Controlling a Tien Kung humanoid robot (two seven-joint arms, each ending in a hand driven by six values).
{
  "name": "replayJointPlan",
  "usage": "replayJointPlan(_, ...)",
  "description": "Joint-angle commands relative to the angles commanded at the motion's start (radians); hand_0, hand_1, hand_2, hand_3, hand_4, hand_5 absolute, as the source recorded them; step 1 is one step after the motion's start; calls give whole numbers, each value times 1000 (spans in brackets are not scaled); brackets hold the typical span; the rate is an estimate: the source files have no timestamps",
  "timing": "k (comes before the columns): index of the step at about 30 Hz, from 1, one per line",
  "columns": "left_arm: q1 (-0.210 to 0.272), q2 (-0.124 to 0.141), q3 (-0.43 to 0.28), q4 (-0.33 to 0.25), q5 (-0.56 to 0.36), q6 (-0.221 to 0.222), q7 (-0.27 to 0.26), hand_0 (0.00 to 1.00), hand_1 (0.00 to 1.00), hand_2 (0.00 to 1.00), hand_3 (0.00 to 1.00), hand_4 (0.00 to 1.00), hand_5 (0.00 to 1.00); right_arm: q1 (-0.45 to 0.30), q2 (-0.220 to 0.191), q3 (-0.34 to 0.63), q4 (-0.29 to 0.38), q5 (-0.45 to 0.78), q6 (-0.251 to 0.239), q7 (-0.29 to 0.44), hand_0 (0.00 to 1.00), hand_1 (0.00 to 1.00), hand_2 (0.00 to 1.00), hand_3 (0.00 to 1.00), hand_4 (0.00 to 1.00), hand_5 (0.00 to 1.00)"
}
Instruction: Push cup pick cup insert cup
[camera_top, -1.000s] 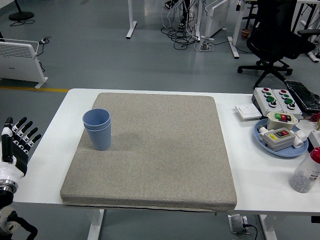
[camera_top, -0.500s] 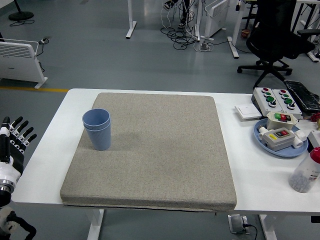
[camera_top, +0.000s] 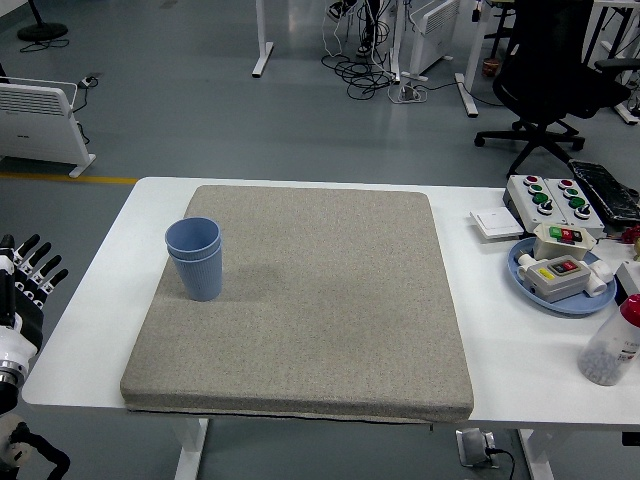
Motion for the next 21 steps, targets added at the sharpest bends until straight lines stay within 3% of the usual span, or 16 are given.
replayJointPlan(21, -3, -2, 7, 7, 2, 3, 0, 783, 845, 873, 852, 690, 998, 0, 0, 3, 1, -5, 0, -1, 716, 639, 670, 603, 176, 416)
